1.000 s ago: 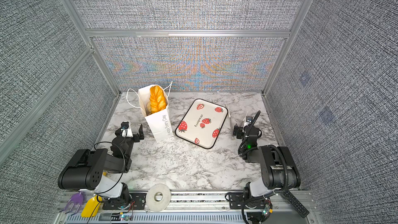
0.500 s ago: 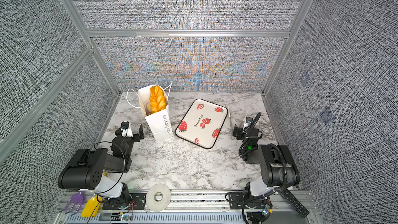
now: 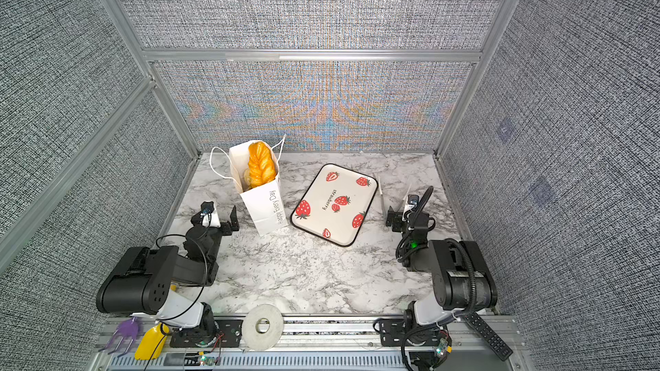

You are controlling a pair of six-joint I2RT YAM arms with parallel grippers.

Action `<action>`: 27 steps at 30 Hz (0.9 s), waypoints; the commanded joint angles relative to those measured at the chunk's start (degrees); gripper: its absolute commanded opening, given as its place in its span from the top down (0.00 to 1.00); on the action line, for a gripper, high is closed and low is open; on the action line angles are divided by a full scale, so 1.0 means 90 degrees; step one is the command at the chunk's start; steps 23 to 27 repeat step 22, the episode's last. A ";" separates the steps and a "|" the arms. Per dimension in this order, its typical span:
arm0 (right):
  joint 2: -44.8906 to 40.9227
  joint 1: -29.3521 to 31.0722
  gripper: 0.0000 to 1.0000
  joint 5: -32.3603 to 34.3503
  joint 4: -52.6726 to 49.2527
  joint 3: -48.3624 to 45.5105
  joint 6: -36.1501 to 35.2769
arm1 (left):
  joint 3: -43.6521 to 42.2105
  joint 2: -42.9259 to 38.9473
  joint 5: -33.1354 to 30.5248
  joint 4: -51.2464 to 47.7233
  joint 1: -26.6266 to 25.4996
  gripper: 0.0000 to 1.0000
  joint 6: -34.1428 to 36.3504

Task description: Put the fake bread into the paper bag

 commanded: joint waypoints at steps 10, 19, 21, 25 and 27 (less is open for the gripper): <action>-0.0014 0.0010 0.01 0.0014 0.0245 -0.0008 -0.0006 | 0.0020 -0.0012 0.0007 0.0176 -0.0004 0.01 0.0036; -0.0017 0.0015 0.01 0.0014 0.0244 -0.0004 -0.0011 | 0.0046 0.0002 0.0026 0.0124 -0.0011 0.01 0.0030; -0.0011 0.0011 0.01 0.0014 0.0244 0.0003 -0.0002 | 0.0027 -0.0009 0.0025 0.0155 -0.0009 0.01 0.0027; -0.0008 0.0011 0.01 0.0005 0.0244 0.0001 -0.0001 | 0.0011 -0.0003 0.0027 0.0184 -0.0009 0.01 0.0027; -0.0008 0.0011 0.01 0.0005 0.0244 0.0001 -0.0001 | 0.0011 -0.0003 0.0027 0.0184 -0.0009 0.01 0.0027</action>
